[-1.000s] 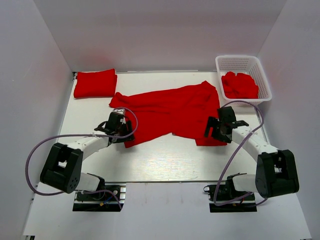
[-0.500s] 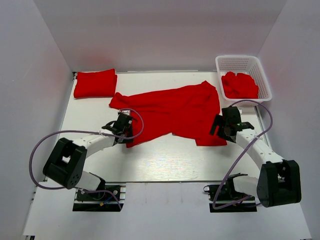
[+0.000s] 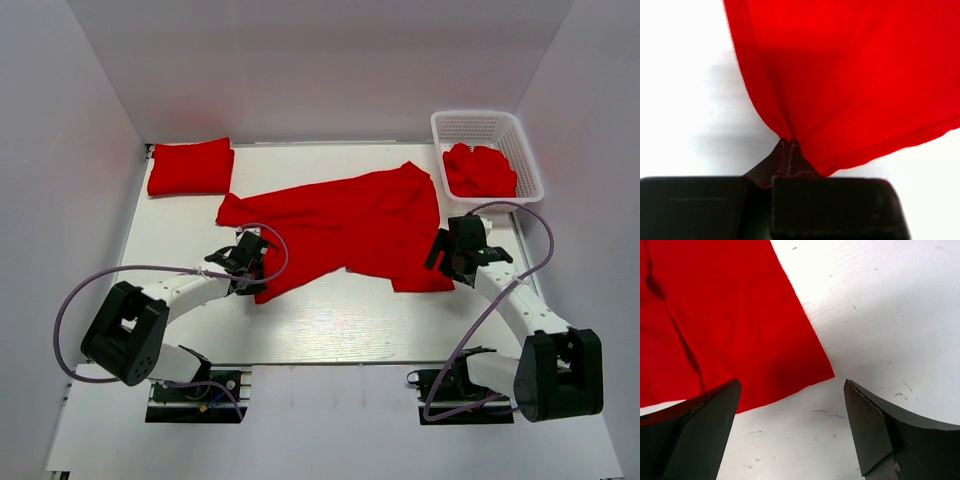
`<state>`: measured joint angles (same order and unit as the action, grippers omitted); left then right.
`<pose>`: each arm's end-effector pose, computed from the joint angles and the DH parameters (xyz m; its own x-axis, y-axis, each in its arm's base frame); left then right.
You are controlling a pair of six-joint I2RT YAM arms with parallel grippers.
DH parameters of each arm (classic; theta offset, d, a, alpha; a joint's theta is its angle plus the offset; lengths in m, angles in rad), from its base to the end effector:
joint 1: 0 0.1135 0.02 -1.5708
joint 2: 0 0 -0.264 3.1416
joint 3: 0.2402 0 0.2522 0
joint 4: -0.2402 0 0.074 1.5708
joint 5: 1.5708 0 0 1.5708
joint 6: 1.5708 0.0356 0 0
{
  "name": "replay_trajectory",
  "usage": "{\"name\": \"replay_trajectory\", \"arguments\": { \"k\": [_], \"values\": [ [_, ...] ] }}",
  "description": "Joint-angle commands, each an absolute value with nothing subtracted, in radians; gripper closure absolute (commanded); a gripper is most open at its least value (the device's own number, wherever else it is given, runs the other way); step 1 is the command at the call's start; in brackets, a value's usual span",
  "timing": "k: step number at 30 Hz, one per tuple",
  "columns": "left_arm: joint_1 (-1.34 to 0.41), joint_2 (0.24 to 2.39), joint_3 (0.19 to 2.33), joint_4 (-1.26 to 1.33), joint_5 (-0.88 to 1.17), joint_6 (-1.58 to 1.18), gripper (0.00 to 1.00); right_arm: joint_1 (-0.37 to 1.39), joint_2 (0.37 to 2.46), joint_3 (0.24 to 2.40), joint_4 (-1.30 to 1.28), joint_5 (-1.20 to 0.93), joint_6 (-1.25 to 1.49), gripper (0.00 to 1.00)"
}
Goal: Fold and stack the t-shirts
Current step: Flatten out the tshirt
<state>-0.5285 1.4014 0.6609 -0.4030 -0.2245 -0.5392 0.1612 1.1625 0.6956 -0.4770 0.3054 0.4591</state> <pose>0.2128 -0.1151 0.1538 -0.8859 -0.0623 -0.4596 -0.0500 0.9980 -0.0389 0.2231 0.0254 0.2117 -0.7073 0.3132 -0.6338 0.3731 0.9269 0.0417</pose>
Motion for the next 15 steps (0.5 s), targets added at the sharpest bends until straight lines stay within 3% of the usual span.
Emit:
{"name": "replay_trajectory", "arguments": {
  "k": [1,15],
  "values": [
    [-0.537,1.332,0.638,-0.500,-0.198,-0.545,1.00,0.150,1.161,0.681,-0.488,0.345,0.489,0.10],
    [-0.537,1.330,0.676,-0.549,-0.265,-0.565,1.00,0.124,1.359,0.684,-0.445,0.368,0.526,0.10]
  ]
}}
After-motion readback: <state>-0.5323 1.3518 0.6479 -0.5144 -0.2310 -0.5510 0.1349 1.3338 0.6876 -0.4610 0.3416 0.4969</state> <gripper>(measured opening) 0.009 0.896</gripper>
